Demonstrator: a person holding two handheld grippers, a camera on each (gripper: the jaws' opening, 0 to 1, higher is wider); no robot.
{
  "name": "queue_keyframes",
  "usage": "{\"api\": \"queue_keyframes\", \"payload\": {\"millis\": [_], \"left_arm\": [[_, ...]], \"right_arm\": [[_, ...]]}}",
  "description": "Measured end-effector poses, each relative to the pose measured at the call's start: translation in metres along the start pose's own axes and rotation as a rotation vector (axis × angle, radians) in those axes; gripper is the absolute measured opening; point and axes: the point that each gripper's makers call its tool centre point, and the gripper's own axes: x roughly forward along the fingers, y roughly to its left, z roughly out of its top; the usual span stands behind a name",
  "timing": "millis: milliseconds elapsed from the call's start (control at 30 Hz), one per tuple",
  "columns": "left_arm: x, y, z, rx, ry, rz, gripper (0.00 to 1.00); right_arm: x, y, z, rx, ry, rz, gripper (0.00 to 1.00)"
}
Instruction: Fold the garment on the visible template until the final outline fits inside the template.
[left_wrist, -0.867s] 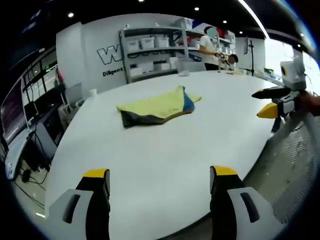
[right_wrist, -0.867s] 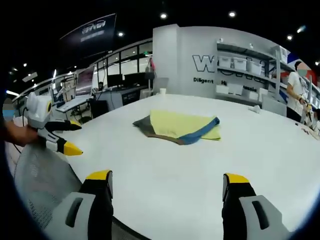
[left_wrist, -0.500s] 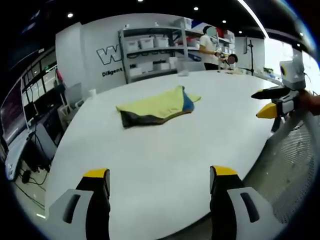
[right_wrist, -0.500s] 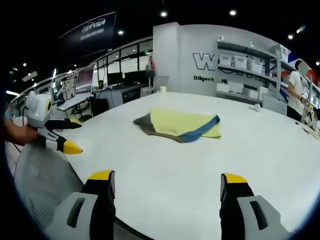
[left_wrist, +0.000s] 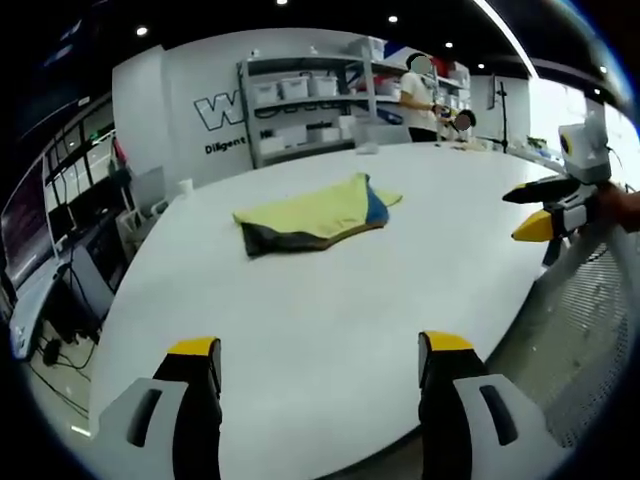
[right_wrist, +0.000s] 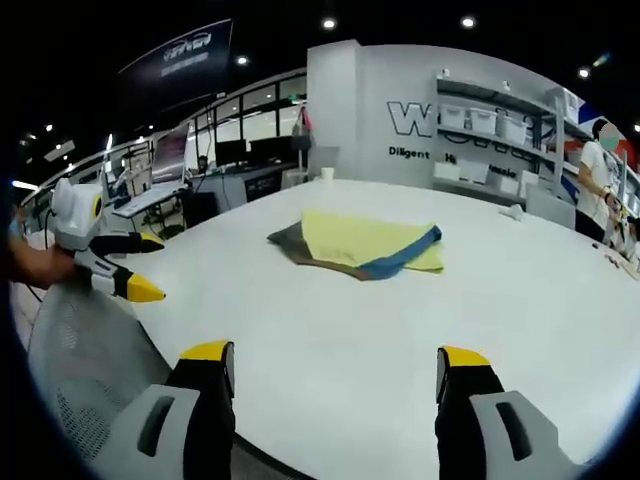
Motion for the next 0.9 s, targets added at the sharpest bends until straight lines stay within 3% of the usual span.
{"api": "queue_keyframes", "payload": {"millis": [900], "left_arm": [[-0.0001, -0.0009, 0.0002, 0.004, -0.003, -0.008, 0.76]], "right_arm": [[-0.0002, -0.0011, -0.0031, -0.022, 0.019, -0.012, 0.77]]}}
